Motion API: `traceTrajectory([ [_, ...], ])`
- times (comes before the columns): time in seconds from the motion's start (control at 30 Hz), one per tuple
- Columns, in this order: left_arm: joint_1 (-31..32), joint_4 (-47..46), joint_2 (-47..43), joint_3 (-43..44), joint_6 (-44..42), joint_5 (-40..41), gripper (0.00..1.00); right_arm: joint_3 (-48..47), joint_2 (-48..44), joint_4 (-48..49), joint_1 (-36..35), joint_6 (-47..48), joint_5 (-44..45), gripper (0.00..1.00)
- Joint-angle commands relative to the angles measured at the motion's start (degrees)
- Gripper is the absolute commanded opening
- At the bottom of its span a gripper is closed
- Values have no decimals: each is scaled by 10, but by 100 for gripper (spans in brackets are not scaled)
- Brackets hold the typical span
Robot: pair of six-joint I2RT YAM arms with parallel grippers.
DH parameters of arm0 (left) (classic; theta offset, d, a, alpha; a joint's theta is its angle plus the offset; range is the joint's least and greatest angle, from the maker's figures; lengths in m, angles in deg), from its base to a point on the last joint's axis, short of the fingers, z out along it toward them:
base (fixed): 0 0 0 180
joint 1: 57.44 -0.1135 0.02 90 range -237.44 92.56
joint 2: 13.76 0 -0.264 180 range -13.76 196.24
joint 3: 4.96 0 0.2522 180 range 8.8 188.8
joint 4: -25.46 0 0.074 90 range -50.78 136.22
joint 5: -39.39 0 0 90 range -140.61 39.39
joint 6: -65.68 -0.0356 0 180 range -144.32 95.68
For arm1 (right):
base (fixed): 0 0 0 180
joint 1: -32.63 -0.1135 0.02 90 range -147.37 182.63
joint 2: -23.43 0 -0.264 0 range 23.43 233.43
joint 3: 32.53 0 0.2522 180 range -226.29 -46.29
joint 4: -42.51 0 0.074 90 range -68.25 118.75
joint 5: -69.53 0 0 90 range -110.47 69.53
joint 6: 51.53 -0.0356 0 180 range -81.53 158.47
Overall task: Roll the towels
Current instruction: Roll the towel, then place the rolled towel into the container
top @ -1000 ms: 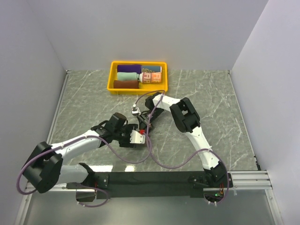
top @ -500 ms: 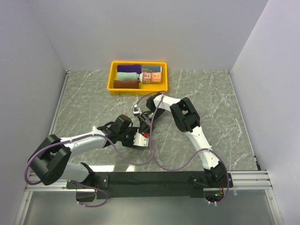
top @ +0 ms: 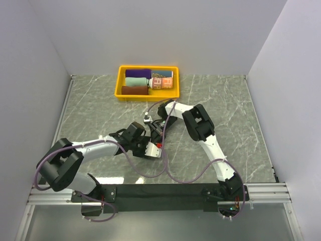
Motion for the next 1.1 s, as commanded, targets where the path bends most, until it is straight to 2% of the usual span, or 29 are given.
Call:
traceTrajectory([
  [0.0,11,67,44,13,-13,-49,58,21,27,50,-4,19,92,0],
  [0.07,11,96,53,26,-13,-52,44,19,22,48,-3,17,101,6],
  [0.1,12,108,59,30,-8,-52,34,17,19,43,-1,14,106,10],
  [0.13,11,118,60,35,-8,-53,29,17,8,40,2,16,110,19],
  [0.2,11,146,60,36,-10,-53,20,19,-9,35,17,10,125,28],
  [0.23,11,150,58,34,-8,-52,11,19,-28,32,25,8,131,40],
  [0.3,10,172,57,37,-3,-51,1,19,-50,25,55,4,148,48],
  [0.33,10,181,57,42,0,-51,1,19,-73,22,68,2,154,56],
  [0.37,9,187,60,47,6,-52,1,21,-85,20,79,-1,165,57],
  [0.43,5,206,67,65,16,-59,1,26,-124,17,117,-5,178,66],
  [0.5,-6,228,81,86,30,-69,1,38,-163,13,151,-5,193,68],
  [0.7,-47,276,143,227,57,-84,1,83,-249,0,236,3,195,70],
  [0.83,-76,315,213,392,70,-85,1,135,-293,10,312,5,184,70],
  [1.07,-127,283,359,669,100,-57,0,227,-349,4,395,36,159,67],
])
